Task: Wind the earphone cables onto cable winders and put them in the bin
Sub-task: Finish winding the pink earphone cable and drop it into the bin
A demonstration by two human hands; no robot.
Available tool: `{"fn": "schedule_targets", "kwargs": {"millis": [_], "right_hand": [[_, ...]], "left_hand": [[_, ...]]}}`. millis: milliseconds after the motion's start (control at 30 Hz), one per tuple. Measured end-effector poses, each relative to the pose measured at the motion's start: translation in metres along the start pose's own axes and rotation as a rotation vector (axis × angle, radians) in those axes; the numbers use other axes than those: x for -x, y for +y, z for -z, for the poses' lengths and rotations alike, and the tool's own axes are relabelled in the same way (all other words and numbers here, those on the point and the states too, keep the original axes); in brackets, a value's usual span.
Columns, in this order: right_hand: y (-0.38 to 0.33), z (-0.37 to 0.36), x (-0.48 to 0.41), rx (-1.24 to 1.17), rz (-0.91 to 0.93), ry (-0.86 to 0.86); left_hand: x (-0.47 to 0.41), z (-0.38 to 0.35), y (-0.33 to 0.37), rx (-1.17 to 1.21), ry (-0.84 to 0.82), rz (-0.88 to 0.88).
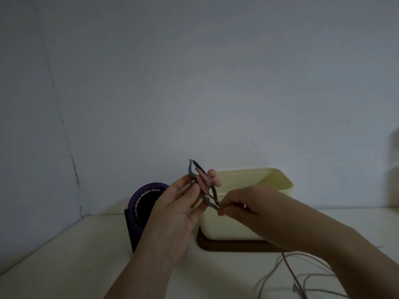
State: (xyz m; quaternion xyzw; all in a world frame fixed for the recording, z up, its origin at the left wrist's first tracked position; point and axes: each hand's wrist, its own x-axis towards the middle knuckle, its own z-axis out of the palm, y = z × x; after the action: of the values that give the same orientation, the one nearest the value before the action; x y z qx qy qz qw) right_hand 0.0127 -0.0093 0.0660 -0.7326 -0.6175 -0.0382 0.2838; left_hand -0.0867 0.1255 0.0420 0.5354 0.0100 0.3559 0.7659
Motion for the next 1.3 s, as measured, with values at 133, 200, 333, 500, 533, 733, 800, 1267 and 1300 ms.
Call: {"fn": "schedule_targets", "kwargs": {"millis": [133, 200, 333, 500, 533, 733, 800, 1267, 1300], "right_hand": [[0.0, 0.009, 0.002, -0.097, -0.033, 0.124], [0.002, 0.014, 0.002, -0.229, -0.062, 0.171], [0.012, 0.017, 0.0, -0.26, -0.094, 0.293], [0.023, 0.019, -0.002, -0.152, -0.012, 0.409], [0.025, 0.02, -0.002, -0.172, 0.001, 0.433], [0.034, 0.02, -0.006, -0.465, 0.036, 0.449], [0.035, 0.017, -0.008, -0.502, 0.04, 0.46], [0.028, -0.031, -0.018, -0.621, 0.005, 0.145], [0.027, -0.032, -0.018, -0.516, -0.001, 0.147]], "left_hand": [[0.0, -0.001, -0.007, -0.382, 0.041, -0.103], [0.001, -0.002, -0.008, -0.549, 0.007, -0.134], [0.007, -0.005, -0.005, -0.621, -0.145, -0.079], [0.011, -0.006, -0.001, -0.675, -0.304, -0.014], [0.012, -0.007, 0.0, -0.659, -0.334, -0.007], [0.016, -0.014, 0.006, -0.494, -0.408, -0.013], [0.016, -0.012, 0.007, -0.496, -0.395, -0.013], [0.008, -0.012, 0.012, 0.009, -0.197, -0.017], [0.005, -0.009, 0.013, 0.026, -0.175, -0.026]]}}
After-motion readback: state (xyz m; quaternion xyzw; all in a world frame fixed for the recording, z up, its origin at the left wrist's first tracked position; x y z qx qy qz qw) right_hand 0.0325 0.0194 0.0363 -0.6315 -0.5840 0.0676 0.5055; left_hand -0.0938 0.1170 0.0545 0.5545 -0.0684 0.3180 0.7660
